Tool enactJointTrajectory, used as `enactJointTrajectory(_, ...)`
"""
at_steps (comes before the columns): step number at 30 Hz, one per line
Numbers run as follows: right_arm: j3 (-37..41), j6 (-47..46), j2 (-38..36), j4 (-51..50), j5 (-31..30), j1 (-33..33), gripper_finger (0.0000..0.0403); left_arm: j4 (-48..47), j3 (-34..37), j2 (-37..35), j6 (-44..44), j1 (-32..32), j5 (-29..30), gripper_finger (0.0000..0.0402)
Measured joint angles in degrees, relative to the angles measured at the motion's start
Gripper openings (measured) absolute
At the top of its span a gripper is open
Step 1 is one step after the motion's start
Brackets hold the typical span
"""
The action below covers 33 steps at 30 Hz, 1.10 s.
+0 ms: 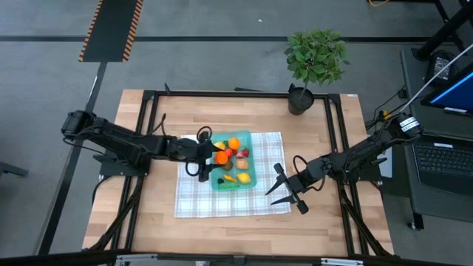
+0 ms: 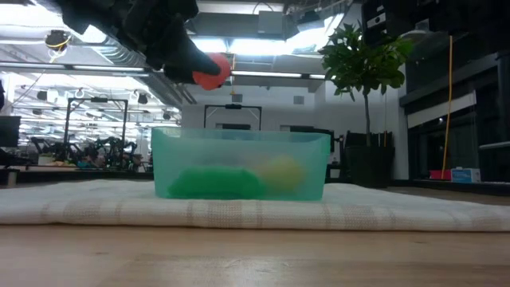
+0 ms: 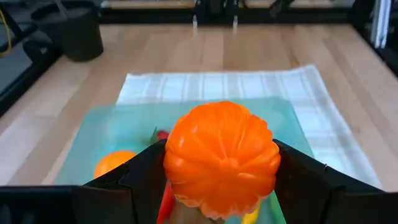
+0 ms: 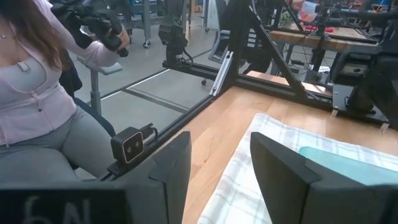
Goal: Pick and placing Produce into tupperware
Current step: Put the pumpkin into the blue bin
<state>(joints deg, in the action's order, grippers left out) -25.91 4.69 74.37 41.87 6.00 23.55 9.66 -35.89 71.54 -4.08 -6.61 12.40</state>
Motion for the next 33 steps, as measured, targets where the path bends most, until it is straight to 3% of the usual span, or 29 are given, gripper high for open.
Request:
enactJointTrajectory(13, 0.0, -0.1, 0.0, -0.7, 0.0, 0.0, 0.0168, -23.3, -10.3, 0.0, -0.3, -0.7, -2.6, 0.0238)
enactJointTrajectory(33, 0.0, -0.1, 0.0, -1.0, 0.0, 0.0, 0.0168, -26.9, -12.6, 1.5, -2.8, -0.7, -3.1, 0.0238)
